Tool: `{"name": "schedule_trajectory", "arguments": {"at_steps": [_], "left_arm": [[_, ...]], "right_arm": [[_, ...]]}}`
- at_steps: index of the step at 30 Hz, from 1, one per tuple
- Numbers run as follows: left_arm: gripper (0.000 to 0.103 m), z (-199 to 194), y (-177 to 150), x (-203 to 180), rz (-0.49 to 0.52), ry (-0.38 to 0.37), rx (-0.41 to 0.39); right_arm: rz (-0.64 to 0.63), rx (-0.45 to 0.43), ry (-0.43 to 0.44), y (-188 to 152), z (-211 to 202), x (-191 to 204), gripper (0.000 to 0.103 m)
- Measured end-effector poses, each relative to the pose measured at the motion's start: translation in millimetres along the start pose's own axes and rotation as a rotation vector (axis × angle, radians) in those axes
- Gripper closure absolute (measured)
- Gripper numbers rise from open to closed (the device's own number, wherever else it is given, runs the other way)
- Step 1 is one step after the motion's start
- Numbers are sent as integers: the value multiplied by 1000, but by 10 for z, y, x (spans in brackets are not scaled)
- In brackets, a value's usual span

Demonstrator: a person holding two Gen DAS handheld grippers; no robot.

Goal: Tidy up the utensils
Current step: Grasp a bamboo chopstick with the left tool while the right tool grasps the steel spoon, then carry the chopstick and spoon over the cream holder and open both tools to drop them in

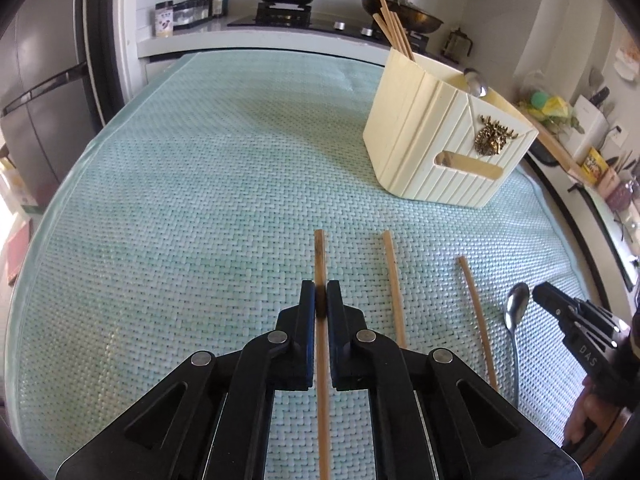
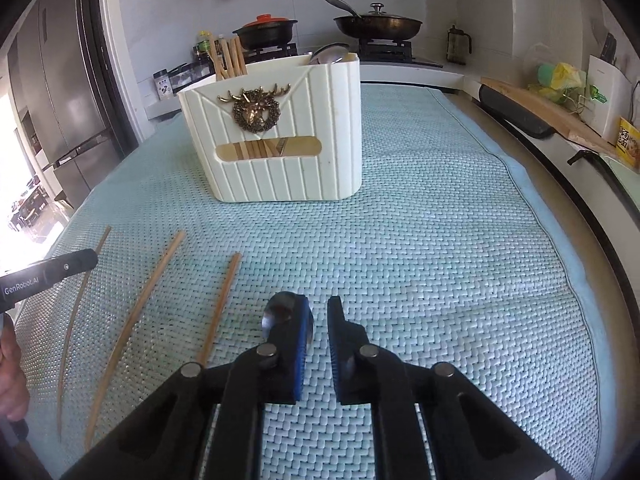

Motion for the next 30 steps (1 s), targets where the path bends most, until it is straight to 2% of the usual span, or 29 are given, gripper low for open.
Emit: {"name": "schedule_trajectory", "arguments": {"at_steps": [2, 3, 4, 9, 11, 12, 13, 15, 17, 19, 21, 23, 25, 27, 30], "left_arm": [[99, 4, 13, 48, -6, -2, -3], [99, 17, 26, 64, -6, -2, -4], [99, 16, 26, 66, -5, 0, -6], [99, 10, 17, 59, -2, -6, -7], [99, -6, 7, 55, 2, -7, -8], [99, -20, 1, 63, 3, -8, -9], [99, -30, -4, 74, 2, -8, -11], [99, -52, -17, 102, 2, -7, -16], [99, -69, -25, 134, 0, -4, -20], [99, -77, -20, 158, -7, -7, -21], [99, -76, -2, 164, -15, -12, -22], [99, -69, 17, 159, -21, -15, -22], [99, -71, 29, 154, -27, -19, -24], [99, -79, 29, 148, -27, -20, -25], [99, -81, 27, 134, -21, -18, -23]], "right_arm": [[17, 4, -3, -15, -36, -2, 80], [21, 6, -9, -34, -50, 6, 55], [23, 0, -7, -58, -73, 31, 46], [-17, 62, 26, -188, -13, 295, 48], [-54, 109, 41, -246, 56, 401, 56], [-76, 135, 43, -279, 77, 437, 67], [-97, 155, 42, -313, 82, 454, 71], [-143, 184, 24, -393, 53, 428, 71], [-182, 193, 4, -460, -24, 333, 77], [-194, 198, -36, -481, -119, 189, 77], [-182, 199, -36, -475, -184, 56, 77], [-166, 183, -26, -440, -226, -18, 71], [-140, 150, -35, -402, -273, -44, 52], [-125, 118, 2, -363, -274, -13, 47], [-174, 120, 18, -295, -128, 80, 47]]}}
Point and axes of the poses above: each gripper's, at about its wrist camera, not at the fingertips, and z roughly the way its jaws point, x to its left, y to its top, the point moved 2 cm from there along z, roughly the way its jaws point, and after that the axes turned 11 degrees about y, right-handed, at the moved point
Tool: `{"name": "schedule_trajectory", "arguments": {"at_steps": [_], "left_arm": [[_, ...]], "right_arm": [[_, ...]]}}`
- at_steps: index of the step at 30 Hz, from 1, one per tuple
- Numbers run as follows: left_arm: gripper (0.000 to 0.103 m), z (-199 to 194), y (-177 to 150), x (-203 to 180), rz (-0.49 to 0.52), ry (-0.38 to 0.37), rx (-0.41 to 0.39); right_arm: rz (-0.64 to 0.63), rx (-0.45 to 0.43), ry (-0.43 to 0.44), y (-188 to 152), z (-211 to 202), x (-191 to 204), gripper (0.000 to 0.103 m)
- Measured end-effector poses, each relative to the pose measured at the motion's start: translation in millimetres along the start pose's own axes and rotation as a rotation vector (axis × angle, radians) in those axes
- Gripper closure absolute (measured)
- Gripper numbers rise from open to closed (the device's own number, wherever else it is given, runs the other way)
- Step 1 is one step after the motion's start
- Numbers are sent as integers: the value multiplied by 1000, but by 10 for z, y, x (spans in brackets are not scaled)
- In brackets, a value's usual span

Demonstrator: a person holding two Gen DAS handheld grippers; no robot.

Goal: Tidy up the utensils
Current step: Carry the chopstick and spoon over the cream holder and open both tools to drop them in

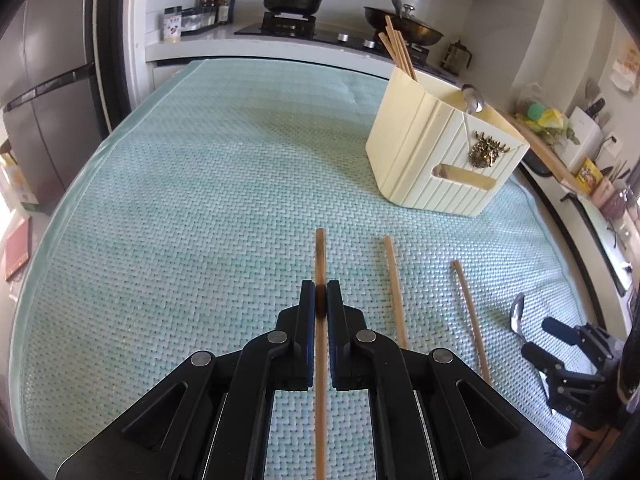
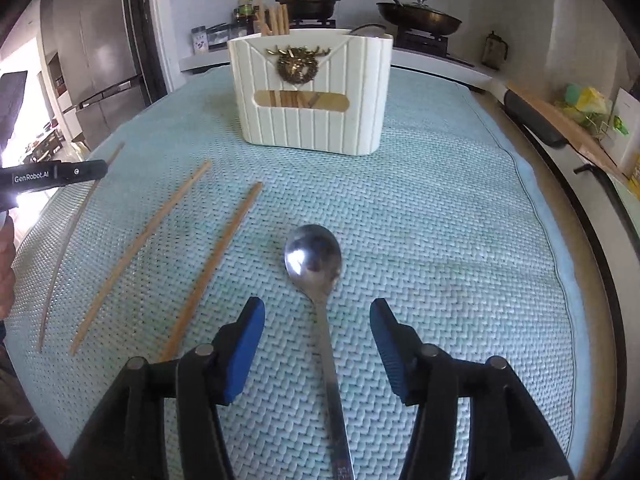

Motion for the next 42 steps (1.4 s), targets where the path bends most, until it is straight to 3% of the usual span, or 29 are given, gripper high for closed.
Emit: {"name": "schedule_trajectory", "arguments": {"at_steps": [7, 8, 9, 12, 19, 30, 42], "left_arm": [[99, 58, -2, -34, 10, -5, 14], [99, 68, -2, -30, 8, -8, 18], [99, 66, 0, -26, 6, -9, 18], [99, 44, 10, -15, 7, -7, 13], [99, -139, 77, -2, 0, -40, -12], [99, -734, 279, -14, -8, -126, -108], [99, -1001, 509, -50, -5, -161, -166]], "right_arm": [[-57, 17, 8, 198, 363, 37, 49], [-40, 16, 14, 221, 381, -2, 52], [-27, 8, 17, 247, 379, -44, 67], [-12, 0, 35, 265, 343, -119, 67], [9, -97, 70, 285, -99, -139, 67], [44, -308, 121, 341, -1056, -51, 67], [34, -402, 131, 601, -1336, -13, 67]]}}
Point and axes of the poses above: each gripper's, at about its wrist camera, not at the fingertips, and z roughly the way its jaws point, x to its left, y to its top, the point moved 2 cm from there along z, roughly the way its jaws point, and after that the axes turned 11 degrees about y, right-handed, at the moved point
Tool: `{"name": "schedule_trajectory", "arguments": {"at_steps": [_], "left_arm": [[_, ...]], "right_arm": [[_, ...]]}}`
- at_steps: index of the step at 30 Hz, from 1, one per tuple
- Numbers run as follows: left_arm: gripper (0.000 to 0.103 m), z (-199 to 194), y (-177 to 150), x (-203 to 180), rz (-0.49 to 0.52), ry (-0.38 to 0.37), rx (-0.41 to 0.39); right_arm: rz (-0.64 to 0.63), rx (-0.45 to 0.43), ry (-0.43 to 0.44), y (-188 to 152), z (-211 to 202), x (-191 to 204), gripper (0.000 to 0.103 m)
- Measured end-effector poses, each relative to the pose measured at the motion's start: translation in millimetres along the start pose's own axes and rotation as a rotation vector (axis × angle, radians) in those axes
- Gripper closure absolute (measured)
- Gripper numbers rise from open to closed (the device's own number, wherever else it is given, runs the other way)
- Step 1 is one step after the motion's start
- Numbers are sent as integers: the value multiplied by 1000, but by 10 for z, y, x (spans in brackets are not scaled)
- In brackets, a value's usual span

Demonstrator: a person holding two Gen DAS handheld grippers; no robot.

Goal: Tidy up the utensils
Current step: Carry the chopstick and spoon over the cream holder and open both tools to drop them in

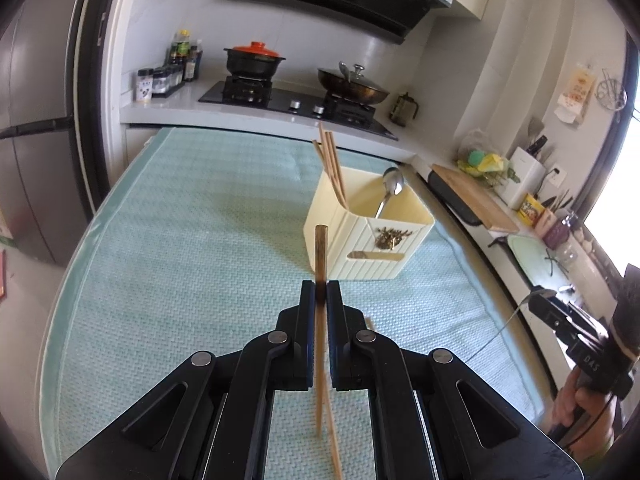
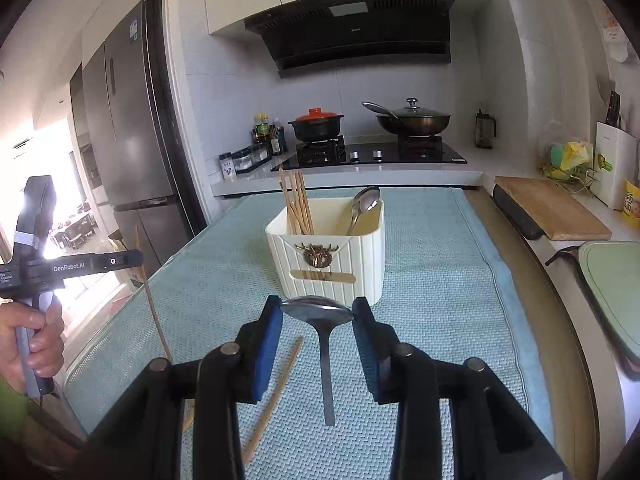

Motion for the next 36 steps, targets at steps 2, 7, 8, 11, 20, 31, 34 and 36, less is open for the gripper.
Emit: {"name": "schedule_trajectory", "arguments": {"at_steps": [2, 7, 8, 11, 20, 31, 34, 36], "left_arm": [[99, -2, 45, -1, 2, -4, -5], [100, -1, 116, 2, 3, -13, -11], [100, -15, 118, 1, 4, -15, -13], [100, -35, 174, -13, 11, -25, -21], [100, -146, 475, -90, 33, -60, -65], [100, -332, 1377, -355, 70, -85, -211], [100, -236, 1630, -441, 68, -83, -238], [100, -121, 1746, -492, 66, -75, -246]], "right_arm": [[-9, -11, 1, 68, -15, 1, 67], [-21, -36, 11, 223, -94, 30, 67], [-25, -41, 11, 256, -108, 39, 67], [-33, -50, 19, 347, -122, 56, 67], [-40, -79, 48, 672, -107, 70, 67], [-85, -140, 50, 1492, 99, 43, 67], [-83, -157, 49, 1745, 272, -10, 67], [-77, -160, 47, 1867, 433, -103, 67]]}}
Point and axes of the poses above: each gripper's, at about its wrist camera, not at the fingertips, and z roughly the way its jaws point, x to its left, y to its top, the point moved 2 cm from there along z, roughly the way its jaws point, and after that the axes turned 11 degrees about y, right-handed, at the moved point
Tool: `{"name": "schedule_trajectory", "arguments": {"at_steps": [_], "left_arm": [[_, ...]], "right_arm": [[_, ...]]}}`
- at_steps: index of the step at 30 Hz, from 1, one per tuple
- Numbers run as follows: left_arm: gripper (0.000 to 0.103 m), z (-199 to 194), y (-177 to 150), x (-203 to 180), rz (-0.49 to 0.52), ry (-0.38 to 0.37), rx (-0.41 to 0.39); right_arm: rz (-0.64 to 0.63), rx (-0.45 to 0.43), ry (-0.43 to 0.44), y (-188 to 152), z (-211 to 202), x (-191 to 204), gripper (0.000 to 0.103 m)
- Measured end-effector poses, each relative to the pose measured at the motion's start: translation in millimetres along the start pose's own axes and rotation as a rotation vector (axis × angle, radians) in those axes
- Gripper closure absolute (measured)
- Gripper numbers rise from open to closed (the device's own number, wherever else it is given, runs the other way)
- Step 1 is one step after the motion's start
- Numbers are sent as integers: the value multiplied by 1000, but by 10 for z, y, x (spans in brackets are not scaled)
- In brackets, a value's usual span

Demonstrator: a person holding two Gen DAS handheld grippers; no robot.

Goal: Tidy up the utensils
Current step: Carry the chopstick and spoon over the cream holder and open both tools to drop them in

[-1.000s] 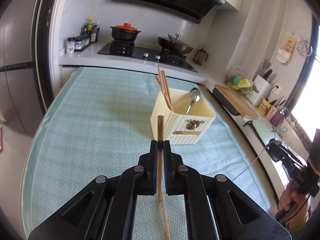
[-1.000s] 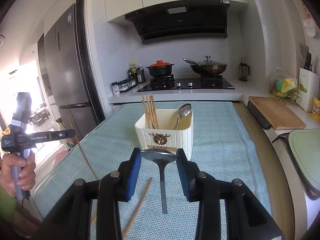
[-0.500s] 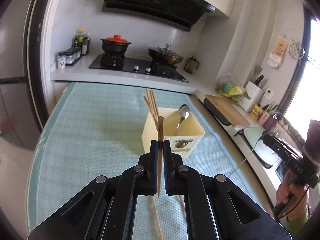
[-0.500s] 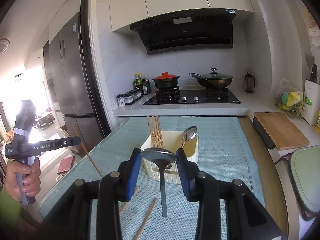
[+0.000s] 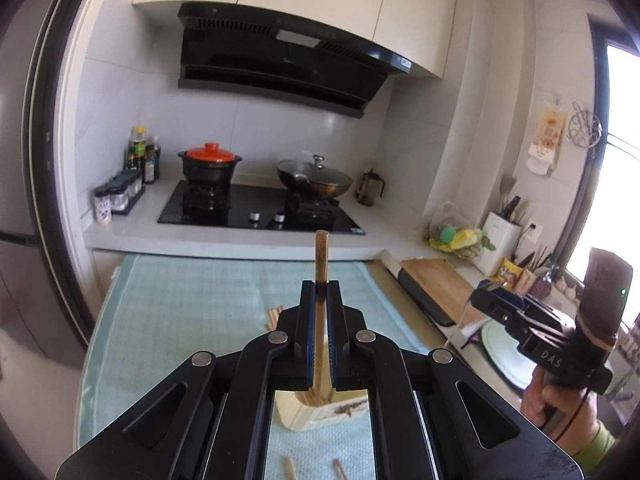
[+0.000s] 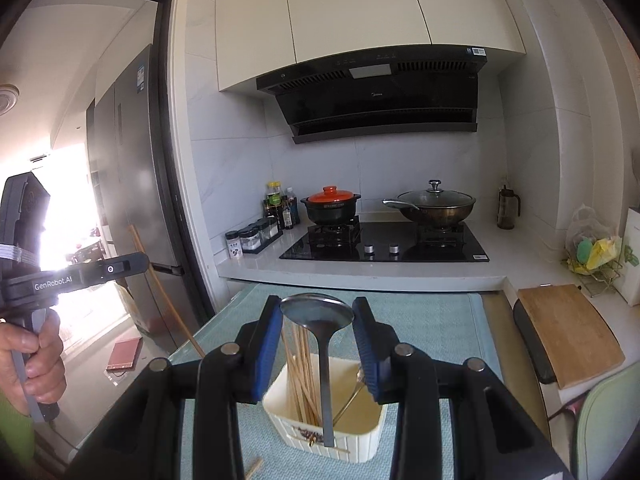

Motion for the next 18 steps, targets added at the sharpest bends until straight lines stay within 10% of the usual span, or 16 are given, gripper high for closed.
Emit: {"name": "schedule_trajectory", "arguments": {"at_steps": [18], "left_arm": [[100, 1680, -645, -29, -4, 57, 310]], "right_arm": [[281, 316, -52, -912, 1522, -1264, 67]]}}
Point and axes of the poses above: each gripper's, at about its wrist camera, not at the fingertips, and z roughly the way its jaws point, x to its left, y to its top, the point moved 2 cm from there along z, roughly the way its jaws point, and after that the axes turned 11 degrees about y, right-handed, at the moved point
